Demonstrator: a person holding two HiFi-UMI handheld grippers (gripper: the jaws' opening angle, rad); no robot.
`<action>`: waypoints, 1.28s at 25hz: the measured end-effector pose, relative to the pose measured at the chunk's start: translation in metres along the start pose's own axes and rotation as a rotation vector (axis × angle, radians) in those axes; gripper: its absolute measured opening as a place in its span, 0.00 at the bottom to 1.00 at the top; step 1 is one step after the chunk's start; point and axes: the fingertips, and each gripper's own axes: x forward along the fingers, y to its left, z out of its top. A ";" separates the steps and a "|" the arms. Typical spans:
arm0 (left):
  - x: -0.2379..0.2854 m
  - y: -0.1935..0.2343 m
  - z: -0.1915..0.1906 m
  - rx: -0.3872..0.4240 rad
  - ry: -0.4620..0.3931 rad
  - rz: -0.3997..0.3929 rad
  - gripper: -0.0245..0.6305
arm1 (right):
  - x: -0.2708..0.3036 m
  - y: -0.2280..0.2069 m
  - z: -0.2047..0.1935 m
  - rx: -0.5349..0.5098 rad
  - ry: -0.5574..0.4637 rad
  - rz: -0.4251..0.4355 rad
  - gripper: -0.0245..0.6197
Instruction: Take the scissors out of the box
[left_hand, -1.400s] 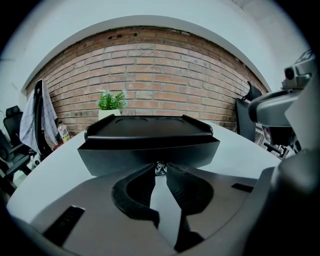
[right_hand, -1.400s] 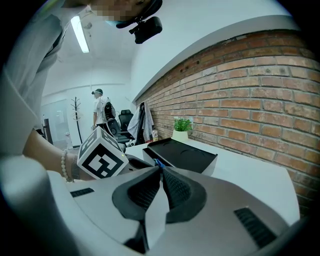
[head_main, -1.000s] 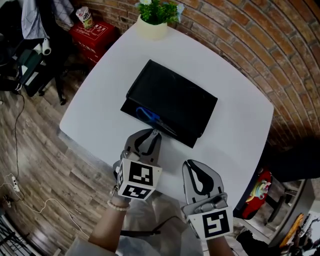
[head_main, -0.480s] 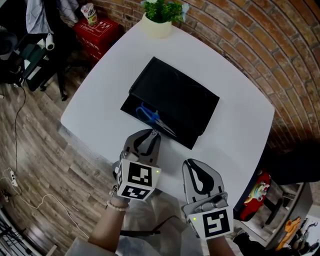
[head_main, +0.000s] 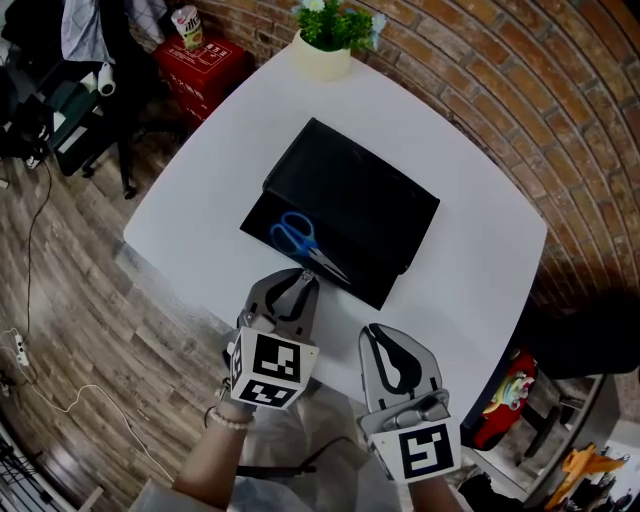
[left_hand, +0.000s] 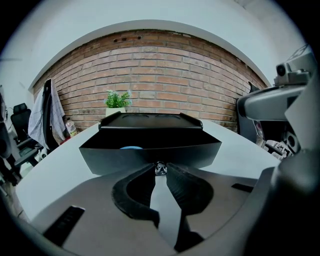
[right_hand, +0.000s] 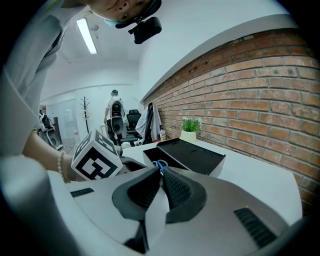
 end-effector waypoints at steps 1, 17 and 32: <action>-0.001 -0.001 -0.001 -0.001 0.001 0.001 0.16 | 0.000 0.001 0.000 -0.001 -0.001 0.003 0.12; -0.018 -0.005 -0.013 -0.010 0.005 0.009 0.16 | -0.001 0.013 0.001 -0.041 0.001 0.039 0.12; -0.031 -0.005 -0.022 -0.022 0.007 0.002 0.16 | 0.058 0.018 0.029 -0.144 0.076 0.216 0.12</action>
